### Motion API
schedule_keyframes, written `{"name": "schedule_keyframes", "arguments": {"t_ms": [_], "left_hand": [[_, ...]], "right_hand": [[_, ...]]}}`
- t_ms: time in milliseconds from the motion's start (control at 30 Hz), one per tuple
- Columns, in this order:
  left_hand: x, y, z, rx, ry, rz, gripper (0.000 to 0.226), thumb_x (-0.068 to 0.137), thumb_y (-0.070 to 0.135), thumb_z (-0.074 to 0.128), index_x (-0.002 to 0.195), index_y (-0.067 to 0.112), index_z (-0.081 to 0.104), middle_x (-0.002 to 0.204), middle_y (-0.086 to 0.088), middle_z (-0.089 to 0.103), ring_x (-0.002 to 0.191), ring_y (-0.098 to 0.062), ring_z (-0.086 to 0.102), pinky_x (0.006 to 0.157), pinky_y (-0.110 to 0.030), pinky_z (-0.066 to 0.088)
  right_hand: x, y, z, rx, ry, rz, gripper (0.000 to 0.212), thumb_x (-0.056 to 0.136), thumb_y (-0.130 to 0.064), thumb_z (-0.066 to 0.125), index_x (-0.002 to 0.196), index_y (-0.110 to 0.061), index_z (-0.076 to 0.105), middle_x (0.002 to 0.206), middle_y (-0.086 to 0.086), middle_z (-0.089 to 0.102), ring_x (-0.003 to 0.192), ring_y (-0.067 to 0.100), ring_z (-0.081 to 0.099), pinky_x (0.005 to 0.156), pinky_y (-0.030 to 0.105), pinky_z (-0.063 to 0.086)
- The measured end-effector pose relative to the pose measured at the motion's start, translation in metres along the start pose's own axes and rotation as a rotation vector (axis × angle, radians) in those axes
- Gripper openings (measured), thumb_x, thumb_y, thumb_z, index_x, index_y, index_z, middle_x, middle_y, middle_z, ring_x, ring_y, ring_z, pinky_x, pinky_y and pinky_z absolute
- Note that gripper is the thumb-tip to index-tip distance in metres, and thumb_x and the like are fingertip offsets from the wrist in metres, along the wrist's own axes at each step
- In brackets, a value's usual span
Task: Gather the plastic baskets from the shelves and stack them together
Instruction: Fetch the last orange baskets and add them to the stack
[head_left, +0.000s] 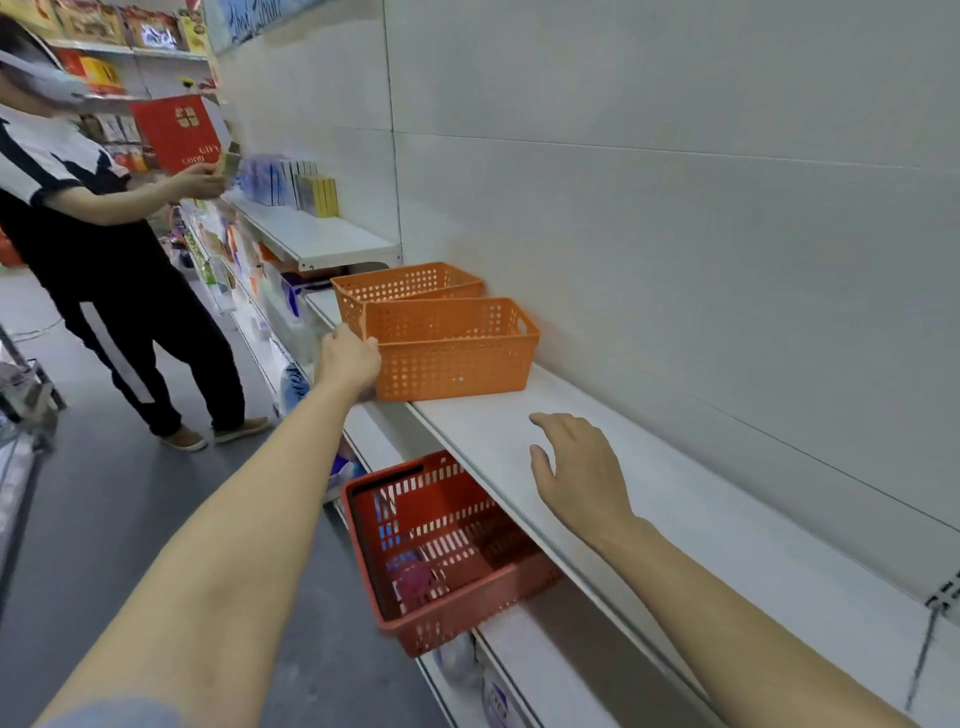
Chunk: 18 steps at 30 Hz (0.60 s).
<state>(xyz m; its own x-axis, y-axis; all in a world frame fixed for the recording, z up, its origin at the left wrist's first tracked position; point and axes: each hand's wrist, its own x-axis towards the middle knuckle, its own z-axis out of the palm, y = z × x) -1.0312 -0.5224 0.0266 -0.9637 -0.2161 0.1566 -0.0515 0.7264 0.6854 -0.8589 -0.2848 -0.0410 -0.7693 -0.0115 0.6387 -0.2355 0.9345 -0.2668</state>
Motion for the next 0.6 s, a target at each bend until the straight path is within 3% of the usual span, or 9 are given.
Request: {"name": "schedule_keyframes", "arguments": {"t_ms": [133, 233, 300, 433, 500, 600], "left_hand": [[0.052, 0.012, 0.024, -0.183, 0.016, -0.180, 0.058, 0.095, 0.031, 0.050, 0.145, 0.003, 0.036, 0.139, -0.017, 0.051, 0.119, -0.041, 0.055, 0.075, -0.042, 0.048], [0.103, -0.012, 0.059, -0.255, -0.012, -0.257, 0.057, 0.080, 0.037, 0.054, 0.127, 0.006, 0.053, 0.126, -0.016, 0.063, 0.106, -0.037, 0.062, 0.093, -0.049, 0.051], [0.098, -0.007, 0.066, -0.330, -0.040, -0.277, 0.037, 0.087, 0.030, 0.055, 0.118, 0.010, 0.057, 0.118, -0.013, 0.065, 0.099, -0.032, 0.062, 0.092, -0.041, 0.050], [0.080, 0.011, 0.065, -0.209, -0.005, -0.262, 0.034, 0.103, 0.015, 0.038, 0.124, -0.003, 0.058, 0.112, -0.020, 0.061, 0.100, -0.036, 0.058, 0.075, -0.036, 0.040], [0.084, 0.003, 0.062, -0.144, 0.027, -0.244, 0.035, 0.104, 0.017, 0.036, 0.125, 0.000, 0.059, 0.120, -0.023, 0.062, 0.108, -0.040, 0.060, 0.076, -0.036, 0.039], [0.078, -0.020, 0.047, -0.128, 0.118, -0.212, 0.036, 0.102, 0.027, 0.036, 0.113, 0.006, 0.063, 0.115, -0.022, 0.066, 0.104, -0.041, 0.062, 0.083, -0.040, 0.049]], "right_hand": [[0.019, 0.026, 0.016, -0.013, 0.006, 0.023, 0.034, 0.082, -0.011, 0.057, 0.114, -0.004, 0.066, 0.107, 0.008, 0.070, 0.093, 0.029, 0.065, 0.082, 0.041, 0.051], [0.029, 0.044, 0.026, -0.032, 0.017, 0.024, 0.034, 0.081, -0.013, 0.056, 0.112, -0.005, 0.066, 0.105, 0.006, 0.070, 0.092, 0.028, 0.066, 0.081, 0.040, 0.052], [0.035, 0.054, 0.032, -0.037, 0.028, 0.028, 0.034, 0.080, -0.013, 0.057, 0.112, -0.005, 0.067, 0.104, 0.006, 0.070, 0.091, 0.027, 0.066, 0.080, 0.039, 0.053], [0.044, 0.072, 0.046, -0.056, 0.046, 0.038, 0.033, 0.083, -0.018, 0.052, 0.110, -0.006, 0.068, 0.102, 0.003, 0.071, 0.089, 0.024, 0.067, 0.079, 0.036, 0.054], [0.052, 0.080, 0.054, -0.048, 0.051, 0.061, 0.035, 0.084, -0.021, 0.048, 0.109, -0.007, 0.069, 0.102, 0.003, 0.071, 0.089, 0.024, 0.068, 0.079, 0.036, 0.054], [0.068, 0.087, 0.065, -0.026, 0.067, 0.071, 0.033, 0.079, -0.015, 0.057, 0.109, -0.005, 0.069, 0.102, 0.006, 0.071, 0.090, 0.027, 0.068, 0.078, 0.038, 0.055]]}}
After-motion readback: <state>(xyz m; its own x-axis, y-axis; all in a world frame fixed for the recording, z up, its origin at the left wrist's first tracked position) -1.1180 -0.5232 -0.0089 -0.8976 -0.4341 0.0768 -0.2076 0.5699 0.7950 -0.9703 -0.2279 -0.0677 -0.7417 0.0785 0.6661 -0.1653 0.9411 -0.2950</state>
